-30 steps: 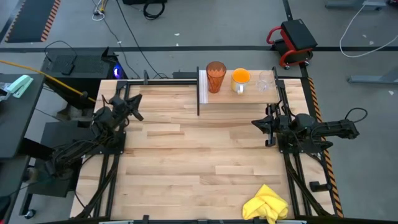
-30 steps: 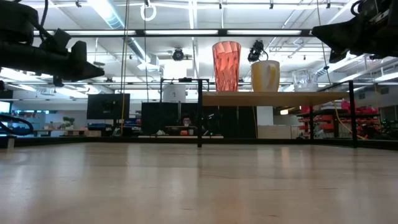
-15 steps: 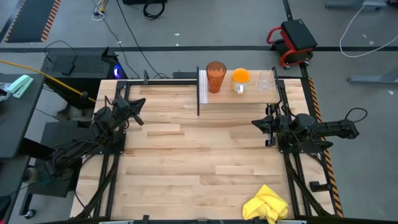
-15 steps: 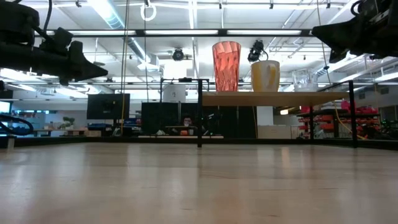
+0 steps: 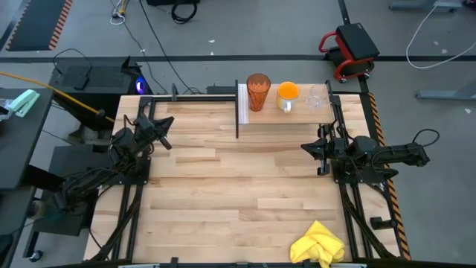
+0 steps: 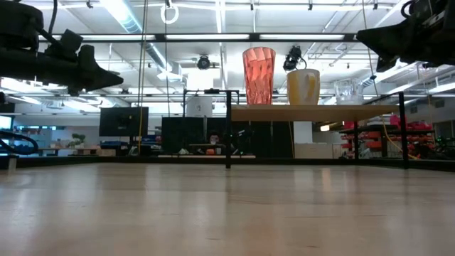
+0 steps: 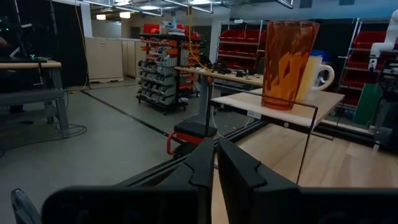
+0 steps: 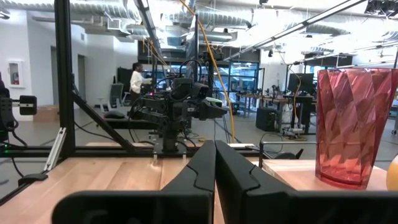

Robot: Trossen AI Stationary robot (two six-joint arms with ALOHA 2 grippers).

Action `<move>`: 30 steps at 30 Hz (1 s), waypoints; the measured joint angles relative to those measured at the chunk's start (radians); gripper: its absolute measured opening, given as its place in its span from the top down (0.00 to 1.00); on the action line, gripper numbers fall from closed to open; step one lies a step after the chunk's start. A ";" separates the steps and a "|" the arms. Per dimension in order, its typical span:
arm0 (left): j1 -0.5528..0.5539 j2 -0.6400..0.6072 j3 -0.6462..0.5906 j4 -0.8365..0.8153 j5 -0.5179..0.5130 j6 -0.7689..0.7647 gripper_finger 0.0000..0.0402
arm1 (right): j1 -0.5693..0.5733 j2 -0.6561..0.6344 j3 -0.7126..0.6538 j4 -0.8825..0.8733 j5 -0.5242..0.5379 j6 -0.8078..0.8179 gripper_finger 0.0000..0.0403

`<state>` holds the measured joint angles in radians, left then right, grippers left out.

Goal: Stack small to large cups/mugs on shelf
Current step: Return to Home Position

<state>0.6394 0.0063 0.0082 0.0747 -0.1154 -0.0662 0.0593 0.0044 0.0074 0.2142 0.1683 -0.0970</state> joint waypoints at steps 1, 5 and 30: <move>0.000 0.000 0.000 0.000 0.000 0.000 0.93 | 0.000 0.000 0.000 0.000 0.000 0.000 0.97; 0.000 0.000 0.000 0.001 0.000 0.000 0.94 | 0.000 0.000 0.000 0.000 0.000 0.000 0.97; 0.000 0.000 0.000 0.003 0.000 0.000 0.93 | 0.000 0.000 0.000 0.000 0.000 0.000 0.97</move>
<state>0.6395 0.0063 0.0079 0.0772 -0.1154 -0.0662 0.0593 0.0044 0.0075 0.2143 0.1684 -0.0968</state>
